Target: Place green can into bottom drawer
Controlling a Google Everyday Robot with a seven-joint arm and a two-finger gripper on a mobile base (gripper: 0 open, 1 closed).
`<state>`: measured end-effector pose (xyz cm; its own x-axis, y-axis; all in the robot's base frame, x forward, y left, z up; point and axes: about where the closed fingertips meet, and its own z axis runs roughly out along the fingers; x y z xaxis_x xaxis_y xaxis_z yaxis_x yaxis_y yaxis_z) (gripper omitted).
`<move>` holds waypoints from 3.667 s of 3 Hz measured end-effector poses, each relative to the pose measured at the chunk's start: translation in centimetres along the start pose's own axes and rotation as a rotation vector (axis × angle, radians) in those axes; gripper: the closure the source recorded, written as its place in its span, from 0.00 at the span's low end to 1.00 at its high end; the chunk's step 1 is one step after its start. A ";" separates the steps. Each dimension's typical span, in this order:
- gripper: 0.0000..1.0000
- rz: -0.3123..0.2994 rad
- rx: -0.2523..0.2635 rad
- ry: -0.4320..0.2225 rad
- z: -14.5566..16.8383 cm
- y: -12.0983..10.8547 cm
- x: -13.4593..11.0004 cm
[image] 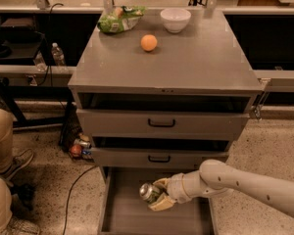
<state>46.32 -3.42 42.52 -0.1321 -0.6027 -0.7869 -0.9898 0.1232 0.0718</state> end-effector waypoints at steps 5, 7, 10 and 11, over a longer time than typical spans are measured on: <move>1.00 0.264 0.150 0.151 8.1 -3.7 10.7; 1.00 0.491 0.347 0.117 13.0 -7.7 17.6; 0.36 0.636 0.334 0.129 16.7 -8.6 21.9; 0.04 0.656 0.320 0.135 17.1 -8.6 22.4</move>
Offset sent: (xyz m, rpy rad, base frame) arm 0.0060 -0.0007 -0.1572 -0.1753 0.2030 -0.2687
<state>52.82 -4.48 13.80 -0.7165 -0.4155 -0.5604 -0.6441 0.7026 0.3025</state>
